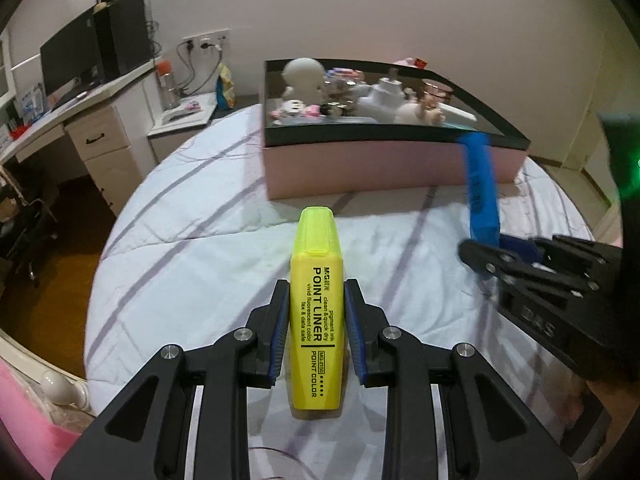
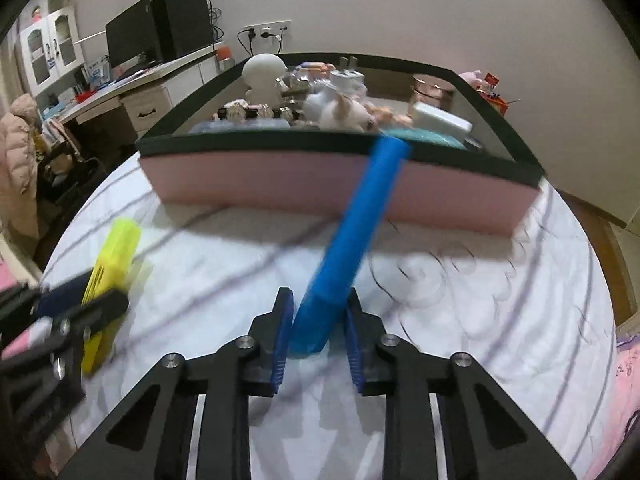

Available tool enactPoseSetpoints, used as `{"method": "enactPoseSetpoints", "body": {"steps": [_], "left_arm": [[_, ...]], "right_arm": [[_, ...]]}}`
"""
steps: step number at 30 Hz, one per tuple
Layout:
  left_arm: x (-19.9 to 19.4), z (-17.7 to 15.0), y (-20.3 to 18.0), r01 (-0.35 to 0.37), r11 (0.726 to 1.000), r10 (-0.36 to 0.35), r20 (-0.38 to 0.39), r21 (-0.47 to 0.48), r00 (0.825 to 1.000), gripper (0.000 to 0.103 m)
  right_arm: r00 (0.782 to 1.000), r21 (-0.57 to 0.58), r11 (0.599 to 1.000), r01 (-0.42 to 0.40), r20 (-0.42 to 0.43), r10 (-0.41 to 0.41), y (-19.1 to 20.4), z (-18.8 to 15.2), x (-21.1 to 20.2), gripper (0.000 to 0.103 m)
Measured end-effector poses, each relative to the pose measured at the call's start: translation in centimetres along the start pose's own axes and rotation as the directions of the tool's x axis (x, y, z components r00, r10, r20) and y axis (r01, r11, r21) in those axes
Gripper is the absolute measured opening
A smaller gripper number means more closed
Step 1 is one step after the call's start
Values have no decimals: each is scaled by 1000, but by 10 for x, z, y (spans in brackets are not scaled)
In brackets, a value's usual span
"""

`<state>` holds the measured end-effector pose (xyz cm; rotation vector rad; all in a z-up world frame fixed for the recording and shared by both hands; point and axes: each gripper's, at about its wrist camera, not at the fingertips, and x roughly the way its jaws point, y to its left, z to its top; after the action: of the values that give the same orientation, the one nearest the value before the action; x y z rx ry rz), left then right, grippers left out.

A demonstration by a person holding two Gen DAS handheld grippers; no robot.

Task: Organize rigid objects
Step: 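Grasp the yellow highlighter with the left gripper while the right grasps the blue highlighter, then lift both highlighters and carry them over the pink box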

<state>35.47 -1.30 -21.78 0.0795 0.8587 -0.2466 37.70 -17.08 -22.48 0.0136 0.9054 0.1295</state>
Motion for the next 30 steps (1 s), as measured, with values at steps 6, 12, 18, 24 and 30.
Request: {"method": "enactPoseSetpoints", "body": {"steps": [6,12,18,24,30], "left_arm": [[-2,-1,-20,25,999,-25,-6,31,1000,27],[0,-1,-29,13,1000,-13,-14,27,1000,27],[7,2,-33,4,1000,-3,-32,30,999,27],[9,4,-35,0,1000,1,-26,19,1000,27],[-11,10,-39,-2,1000,2,34,12,999,27]], "right_arm": [[1000,-14,1000,-5,-24,4,-23,-30,-28,18],[1000,23,1000,-10,9,10,-36,-30,-29,35],[1000,17,1000,2,25,-2,-32,-11,-11,46],[1000,-3,1000,2,28,-2,-35,-8,-7,26],[994,-8,1000,-5,106,6,-32,-13,-28,26]]}}
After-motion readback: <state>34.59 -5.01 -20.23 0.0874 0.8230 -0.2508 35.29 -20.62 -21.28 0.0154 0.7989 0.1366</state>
